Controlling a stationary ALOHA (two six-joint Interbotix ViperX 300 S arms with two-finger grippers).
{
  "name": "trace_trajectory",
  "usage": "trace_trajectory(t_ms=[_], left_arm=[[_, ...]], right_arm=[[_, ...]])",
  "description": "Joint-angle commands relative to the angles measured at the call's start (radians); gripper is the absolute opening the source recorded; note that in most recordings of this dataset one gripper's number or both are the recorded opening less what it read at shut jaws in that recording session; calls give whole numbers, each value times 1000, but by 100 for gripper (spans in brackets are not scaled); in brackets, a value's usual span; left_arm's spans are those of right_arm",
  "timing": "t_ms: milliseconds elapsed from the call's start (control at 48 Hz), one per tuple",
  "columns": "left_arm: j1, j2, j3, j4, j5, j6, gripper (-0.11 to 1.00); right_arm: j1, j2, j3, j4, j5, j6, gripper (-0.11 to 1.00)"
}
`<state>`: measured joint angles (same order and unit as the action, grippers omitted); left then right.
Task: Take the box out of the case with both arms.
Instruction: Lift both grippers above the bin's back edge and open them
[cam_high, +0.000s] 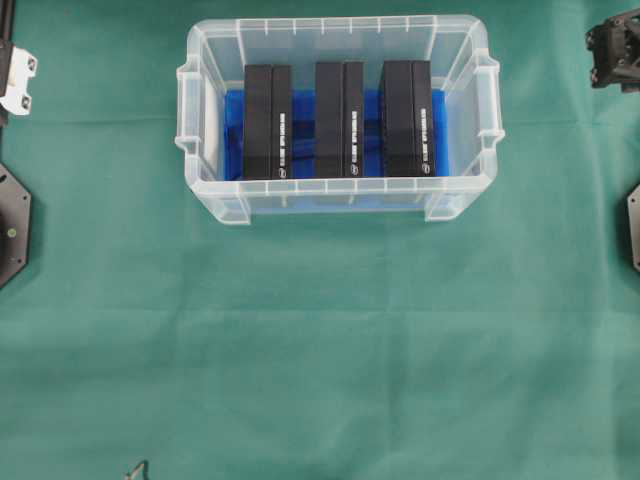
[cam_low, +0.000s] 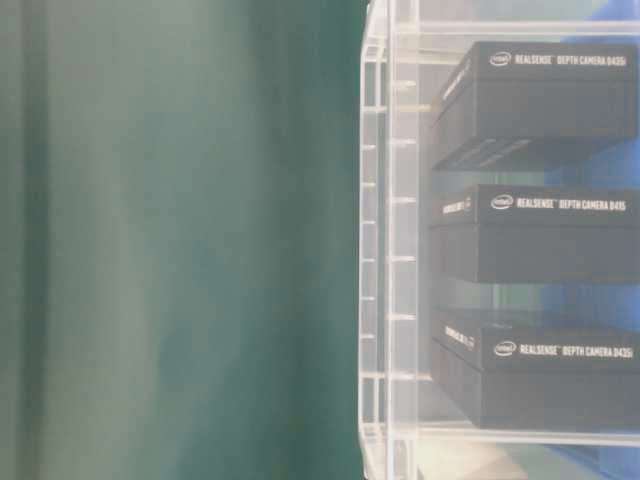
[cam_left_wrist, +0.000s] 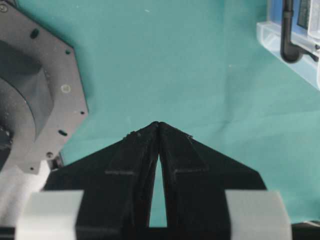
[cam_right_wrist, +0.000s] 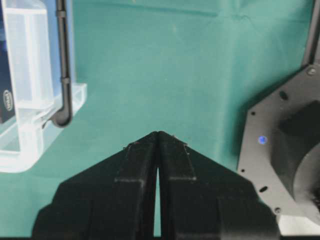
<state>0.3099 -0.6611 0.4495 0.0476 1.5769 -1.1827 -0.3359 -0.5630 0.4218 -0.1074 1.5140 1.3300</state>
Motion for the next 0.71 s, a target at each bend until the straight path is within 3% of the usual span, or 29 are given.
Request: trace_trajectory(t_ms=[0,229,312,417,604,688], left_arm=[[5,9,-26,-2,-5,3,1],[3,20,-35,-21,-6,0,1],[3,17,-29,-20,-6,-5,1],[2,14,-21,-21,-8,-14,1],[0,9,9,-21,-8,-14,1],[0,3,26,-21,-9,-15,2]], right_arm=[[-3,2,-8,9,-21,-2,0],[9,3,17,21,-51,-3,0],[18,3,20,23,-51,0,6],[23,3,20,23,-43,5,27],[28,3,20,18,-23,6,83],[35,3,21,11,-14,6,95]])
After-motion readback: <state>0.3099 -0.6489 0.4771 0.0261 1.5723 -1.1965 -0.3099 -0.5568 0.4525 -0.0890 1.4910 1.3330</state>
